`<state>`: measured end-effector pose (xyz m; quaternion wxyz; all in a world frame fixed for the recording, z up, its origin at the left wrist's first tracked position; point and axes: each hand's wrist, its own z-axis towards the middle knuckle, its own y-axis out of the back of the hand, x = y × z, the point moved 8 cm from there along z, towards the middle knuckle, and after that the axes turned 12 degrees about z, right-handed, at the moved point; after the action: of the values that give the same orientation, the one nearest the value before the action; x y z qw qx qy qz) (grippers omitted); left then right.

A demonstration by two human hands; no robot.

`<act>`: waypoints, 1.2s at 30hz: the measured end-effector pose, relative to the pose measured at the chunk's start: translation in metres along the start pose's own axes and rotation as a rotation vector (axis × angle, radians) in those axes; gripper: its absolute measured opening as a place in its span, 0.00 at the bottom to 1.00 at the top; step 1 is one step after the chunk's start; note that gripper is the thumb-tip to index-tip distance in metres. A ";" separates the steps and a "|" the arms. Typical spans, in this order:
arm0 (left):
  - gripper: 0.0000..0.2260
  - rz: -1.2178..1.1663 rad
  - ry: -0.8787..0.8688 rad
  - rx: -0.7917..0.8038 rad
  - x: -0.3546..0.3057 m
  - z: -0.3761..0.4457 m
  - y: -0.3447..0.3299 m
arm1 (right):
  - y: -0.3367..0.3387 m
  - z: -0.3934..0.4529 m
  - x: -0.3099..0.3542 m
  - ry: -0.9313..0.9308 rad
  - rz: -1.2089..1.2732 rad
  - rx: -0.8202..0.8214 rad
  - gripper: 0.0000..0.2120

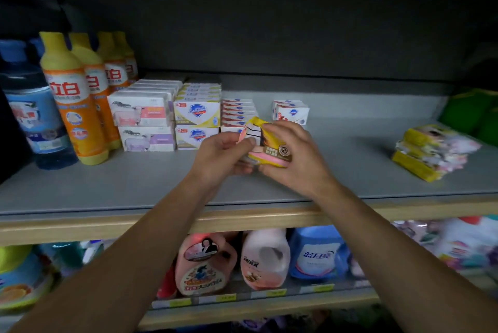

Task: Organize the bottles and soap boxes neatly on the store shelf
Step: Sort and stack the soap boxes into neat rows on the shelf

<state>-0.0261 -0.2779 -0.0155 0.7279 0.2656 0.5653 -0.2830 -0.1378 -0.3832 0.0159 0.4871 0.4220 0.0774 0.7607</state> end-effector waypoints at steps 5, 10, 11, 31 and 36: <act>0.11 0.067 0.050 0.111 0.005 0.014 -0.076 | 0.092 -0.029 -0.033 -0.166 -0.069 -0.182 0.31; 0.22 1.165 -0.316 0.275 0.015 0.022 -0.142 | 0.199 -0.050 -0.049 -0.256 -0.269 -0.416 0.27; 0.24 1.285 -0.347 0.314 0.022 0.021 -0.149 | 0.218 -0.050 -0.050 -0.269 -0.309 -0.447 0.26; 0.24 1.295 -0.389 0.301 0.032 0.022 -0.149 | 0.280 -0.040 -0.147 -0.647 -0.652 -0.301 0.28; 0.25 1.283 -0.380 0.318 0.030 0.020 -0.148 | 0.281 -0.038 -0.139 -0.655 -0.753 -0.270 0.30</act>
<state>-0.1118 -0.3986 -0.0506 0.7902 0.5971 0.1103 0.0828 -0.3313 -0.6285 0.0615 0.7761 0.5143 -0.0316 0.3636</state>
